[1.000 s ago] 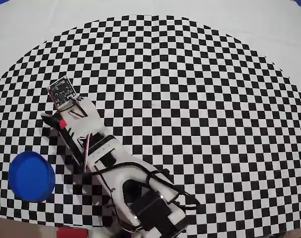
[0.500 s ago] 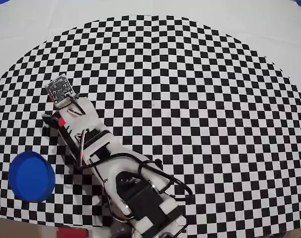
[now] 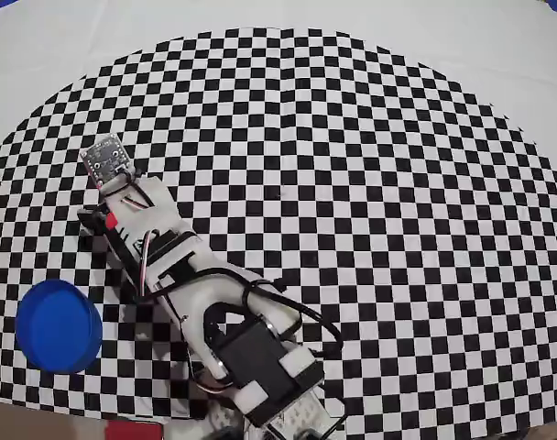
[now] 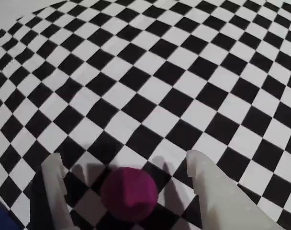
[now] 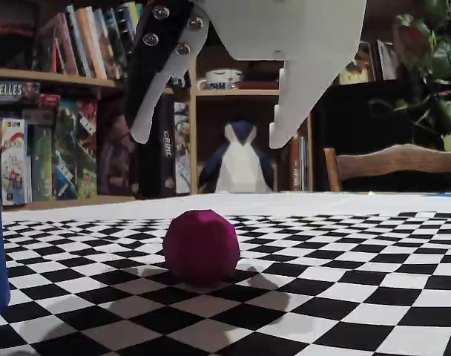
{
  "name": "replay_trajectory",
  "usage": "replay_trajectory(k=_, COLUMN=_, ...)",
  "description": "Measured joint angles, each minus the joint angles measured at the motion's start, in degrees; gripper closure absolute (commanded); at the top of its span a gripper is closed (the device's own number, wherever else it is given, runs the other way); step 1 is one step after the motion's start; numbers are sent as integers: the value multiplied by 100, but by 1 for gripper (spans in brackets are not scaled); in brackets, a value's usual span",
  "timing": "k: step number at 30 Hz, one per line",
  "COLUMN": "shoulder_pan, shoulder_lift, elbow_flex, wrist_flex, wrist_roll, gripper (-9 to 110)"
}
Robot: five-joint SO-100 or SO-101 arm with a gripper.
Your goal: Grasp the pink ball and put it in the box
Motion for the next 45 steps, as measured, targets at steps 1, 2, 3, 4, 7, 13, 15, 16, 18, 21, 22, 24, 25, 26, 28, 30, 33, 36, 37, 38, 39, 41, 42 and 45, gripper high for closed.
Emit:
replay_trajectory(k=1, shoulder_pan=0, shoulder_lift=-44, elbow_flex=-9, wrist_flex=0, wrist_roll=0, gripper=72)
replay_trajectory(k=2, shoulder_pan=0, shoulder_lift=-88, elbow_flex=-9, wrist_flex=0, wrist_roll=0, gripper=72)
replay_trajectory(k=3, shoulder_pan=0, shoulder_lift=-141, elbow_flex=-9, wrist_flex=0, wrist_roll=0, gripper=72)
replay_trajectory(k=4, shoulder_pan=0, shoulder_lift=-193, elbow_flex=-9, wrist_flex=0, wrist_roll=0, gripper=72)
replay_trajectory(k=7, shoulder_pan=0, shoulder_lift=-325, elbow_flex=-79, wrist_flex=0, wrist_roll=0, gripper=72)
replay_trajectory(k=13, shoulder_pan=0, shoulder_lift=-633, elbow_flex=-396, wrist_flex=0, wrist_roll=0, gripper=72)
replay_trajectory(k=15, shoulder_pan=0, shoulder_lift=-703, elbow_flex=-475, wrist_flex=0, wrist_roll=0, gripper=72)
replay_trajectory(k=16, shoulder_pan=0, shoulder_lift=-747, elbow_flex=-501, wrist_flex=0, wrist_roll=0, gripper=72)
replay_trajectory(k=18, shoulder_pan=0, shoulder_lift=-826, elbow_flex=-563, wrist_flex=0, wrist_roll=0, gripper=72)
replay_trajectory(k=21, shoulder_pan=0, shoulder_lift=-932, elbow_flex=-624, wrist_flex=0, wrist_roll=0, gripper=72)
replay_trajectory(k=22, shoulder_pan=0, shoulder_lift=-958, elbow_flex=-633, wrist_flex=0, wrist_roll=0, gripper=72)
replay_trajectory(k=24, shoulder_pan=0, shoulder_lift=-1020, elbow_flex=-633, wrist_flex=9, wrist_roll=0, gripper=72)
replay_trajectory(k=25, shoulder_pan=0, shoulder_lift=-1046, elbow_flex=-633, wrist_flex=18, wrist_roll=0, gripper=72)
replay_trajectory(k=26, shoulder_pan=0, shoulder_lift=-1072, elbow_flex=-659, wrist_flex=44, wrist_roll=0, gripper=72)
replay_trajectory(k=28, shoulder_pan=0, shoulder_lift=-1107, elbow_flex=-782, wrist_flex=149, wrist_roll=0, gripper=72)
replay_trajectory(k=30, shoulder_pan=0, shoulder_lift=-1151, elbow_flex=-844, wrist_flex=211, wrist_roll=0, gripper=72)
replay_trajectory(k=33, shoulder_pan=0, shoulder_lift=-1257, elbow_flex=-958, wrist_flex=290, wrist_roll=0, gripper=72)
replay_trajectory(k=36, shoulder_pan=0, shoulder_lift=-1380, elbow_flex=-1072, wrist_flex=422, wrist_roll=0, gripper=72)
replay_trajectory(k=37, shoulder_pan=0, shoulder_lift=-1406, elbow_flex=-1099, wrist_flex=422, wrist_roll=0, gripper=72)
replay_trajectory(k=38, shoulder_pan=0, shoulder_lift=-1406, elbow_flex=-1116, wrist_flex=431, wrist_roll=0, gripper=72)
replay_trajectory(k=39, shoulder_pan=0, shoulder_lift=-1406, elbow_flex=-1116, wrist_flex=439, wrist_roll=0, gripper=72)
replay_trajectory(k=41, shoulder_pan=0, shoulder_lift=-1415, elbow_flex=-1116, wrist_flex=439, wrist_roll=0, gripper=72)
replay_trajectory(k=42, shoulder_pan=-9, shoulder_lift=-1441, elbow_flex=-1116, wrist_flex=439, wrist_roll=0, gripper=72)
replay_trajectory(k=45, shoulder_pan=-53, shoulder_lift=-1450, elbow_flex=-1134, wrist_flex=439, wrist_roll=0, gripper=72)
